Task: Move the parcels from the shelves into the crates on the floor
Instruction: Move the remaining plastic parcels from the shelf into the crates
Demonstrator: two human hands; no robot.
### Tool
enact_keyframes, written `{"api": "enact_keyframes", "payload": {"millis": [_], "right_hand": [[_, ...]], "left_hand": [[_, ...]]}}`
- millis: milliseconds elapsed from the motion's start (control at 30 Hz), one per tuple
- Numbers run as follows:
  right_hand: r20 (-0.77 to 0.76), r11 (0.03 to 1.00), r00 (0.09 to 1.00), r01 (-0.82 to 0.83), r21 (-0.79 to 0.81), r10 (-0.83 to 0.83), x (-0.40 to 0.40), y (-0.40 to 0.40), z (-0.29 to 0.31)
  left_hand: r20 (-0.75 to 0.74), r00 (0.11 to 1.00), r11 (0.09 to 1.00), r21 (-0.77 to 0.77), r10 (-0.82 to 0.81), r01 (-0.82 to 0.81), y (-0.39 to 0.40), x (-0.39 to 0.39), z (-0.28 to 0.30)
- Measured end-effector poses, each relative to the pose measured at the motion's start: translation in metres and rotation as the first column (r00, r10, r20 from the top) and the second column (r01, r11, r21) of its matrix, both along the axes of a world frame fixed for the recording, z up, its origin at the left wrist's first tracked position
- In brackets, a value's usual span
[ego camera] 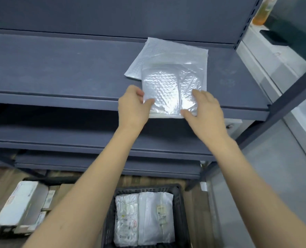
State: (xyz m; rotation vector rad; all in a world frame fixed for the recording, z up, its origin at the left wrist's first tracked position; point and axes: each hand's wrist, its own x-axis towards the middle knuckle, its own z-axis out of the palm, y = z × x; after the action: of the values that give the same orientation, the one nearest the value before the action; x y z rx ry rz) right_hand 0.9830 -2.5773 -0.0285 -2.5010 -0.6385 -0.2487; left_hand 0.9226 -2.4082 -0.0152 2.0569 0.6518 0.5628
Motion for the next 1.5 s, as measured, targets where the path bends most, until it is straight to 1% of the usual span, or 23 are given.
{"api": "enact_keyframes", "payload": {"millis": [67,100,167,233,300,400,467,533,567,633,733,833,933,1000,1067,1167,1233,1300,1400,1500], "right_hand": [[-0.040,0.995,0.999,0.017,0.093,-0.013,-0.038,-0.005,-0.017],[-0.060,0.993,0.998,0.027,0.119,-0.020,-0.056,-0.008,-0.025],[-0.095,0.990,0.995,0.031,0.137,-0.018,-0.090,-0.011,-0.041],[-0.163,0.991,0.987,0.021,0.129,0.000,-0.118,-0.013,-0.055],[-0.242,0.990,0.970,0.013,0.139,0.021,-0.140,-0.014,-0.066],[-0.358,0.962,0.931,0.034,0.271,0.068,-0.165,-0.011,-0.075],[-0.390,0.940,0.917,0.058,0.336,0.083,-0.175,-0.006,-0.077],[-0.404,0.935,0.911,0.069,0.349,0.084,-0.181,-0.001,-0.078],[-0.411,0.934,0.908,0.072,0.350,0.084,-0.183,0.002,-0.077],[-0.414,0.927,0.905,0.068,0.368,0.097,-0.188,0.009,-0.076],[-0.361,0.928,0.926,0.029,0.372,0.116,-0.194,0.021,-0.071],[-0.267,0.944,0.941,-0.121,0.308,0.208,-0.199,0.032,-0.061],[-0.196,0.920,0.909,-0.324,0.221,0.368,-0.204,0.044,-0.048],[-0.186,0.896,0.880,-0.406,0.183,0.437,-0.209,0.052,-0.042],[-0.171,0.894,0.882,-0.412,0.176,0.440,-0.212,0.060,-0.038],[-0.177,0.896,0.900,-0.341,0.285,0.398,-0.214,0.067,-0.033],[-0.193,0.888,0.894,-0.333,0.318,0.404,-0.213,0.070,-0.030],[-0.201,0.884,0.874,-0.386,0.265,0.442,-0.212,0.074,-0.028],[-0.190,0.876,0.855,-0.471,0.104,0.482,-0.210,0.082,-0.034],[-0.192,0.862,0.843,-0.504,0.048,0.503,-0.213,0.085,-0.046]], "left_hand": [[-0.004,1.000,0.978,-0.208,0.022,-0.022,-0.006,-0.036,-0.011],[-0.042,0.999,0.960,-0.279,0.010,-0.022,-0.008,-0.053,-0.018],[-0.112,0.991,0.932,-0.362,-0.071,0.026,-0.009,-0.086,-0.032],[-0.137,0.981,0.920,-0.386,-0.136,0.074,-0.010,-0.118,-0.046],[-0.143,0.981,0.912,-0.406,-0.132,0.063,-0.009,-0.147,-0.057],[-0.130,0.989,0.912,-0.409,-0.066,0.007,-0.006,-0.182,-0.068],[-0.113,0.993,0.922,-0.387,-0.018,-0.027,0.000,-0.199,-0.073],[-0.088,0.996,0.945,-0.327,-0.003,-0.026,0.008,-0.214,-0.078],[-0.076,0.997,0.965,-0.263,-0.004,-0.016,0.012,-0.220,-0.080],[-0.050,0.999,0.995,-0.101,-0.005,0.000,0.021,-0.233,-0.080],[-0.010,1.000,0.991,0.135,-0.008,0.009,0.033,-0.250,-0.073],[0.012,1.000,0.951,0.309,-0.025,0.020,0.048,-0.262,-0.068],[0.012,0.999,0.897,0.441,-0.030,0.022,0.061,-0.271,-0.062],[0.001,0.999,0.861,0.507,-0.040,0.034,0.068,-0.275,-0.058],[-0.004,0.998,0.831,0.553,-0.063,0.054,0.074,-0.277,-0.054],[0.010,0.996,0.792,0.608,-0.083,0.060,0.081,-0.280,-0.048],[0.013,0.997,0.751,0.659,-0.074,0.047,0.082,-0.283,-0.046],[0.027,0.997,0.726,0.687,-0.071,0.033,0.083,-0.286,-0.048],[0.034,0.997,0.706,0.708,-0.068,0.024,0.082,-0.293,-0.055],[0.015,0.998,0.717,0.696,-0.060,0.033,0.082,-0.298,-0.060]]}}
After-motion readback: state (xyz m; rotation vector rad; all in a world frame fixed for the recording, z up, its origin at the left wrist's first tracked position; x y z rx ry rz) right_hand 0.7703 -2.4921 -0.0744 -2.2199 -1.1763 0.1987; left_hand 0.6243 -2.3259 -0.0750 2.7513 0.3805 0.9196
